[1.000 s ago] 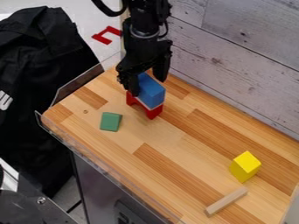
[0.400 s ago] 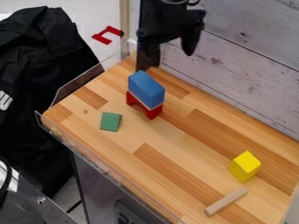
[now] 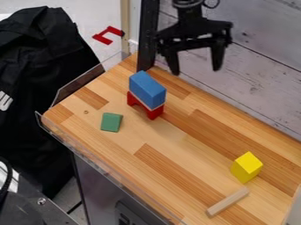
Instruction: Put a blue rectangular block on top of the white block
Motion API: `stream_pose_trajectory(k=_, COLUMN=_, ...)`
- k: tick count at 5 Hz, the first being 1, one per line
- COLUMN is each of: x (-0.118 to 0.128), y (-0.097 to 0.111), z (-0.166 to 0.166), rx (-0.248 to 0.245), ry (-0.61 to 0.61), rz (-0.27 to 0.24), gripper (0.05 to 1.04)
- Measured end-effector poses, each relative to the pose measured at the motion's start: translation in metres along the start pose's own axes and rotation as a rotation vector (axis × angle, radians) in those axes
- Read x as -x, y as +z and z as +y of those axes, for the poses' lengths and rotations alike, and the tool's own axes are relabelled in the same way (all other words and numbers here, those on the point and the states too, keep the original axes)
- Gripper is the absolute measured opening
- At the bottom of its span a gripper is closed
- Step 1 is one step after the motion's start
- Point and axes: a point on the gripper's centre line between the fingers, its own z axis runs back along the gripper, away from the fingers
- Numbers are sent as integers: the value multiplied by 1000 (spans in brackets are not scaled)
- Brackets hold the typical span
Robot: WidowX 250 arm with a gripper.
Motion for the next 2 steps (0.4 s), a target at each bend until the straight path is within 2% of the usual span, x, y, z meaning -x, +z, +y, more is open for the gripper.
stream_pose_trajectory(k=1, x=0, y=0, z=-1, rx=-43, ry=-222, rz=28, gripper=1000)
stream_pose_trajectory(k=2, x=-2, y=-7, z=-12, rx=-114, ry=-366, rz=58, gripper=1000)
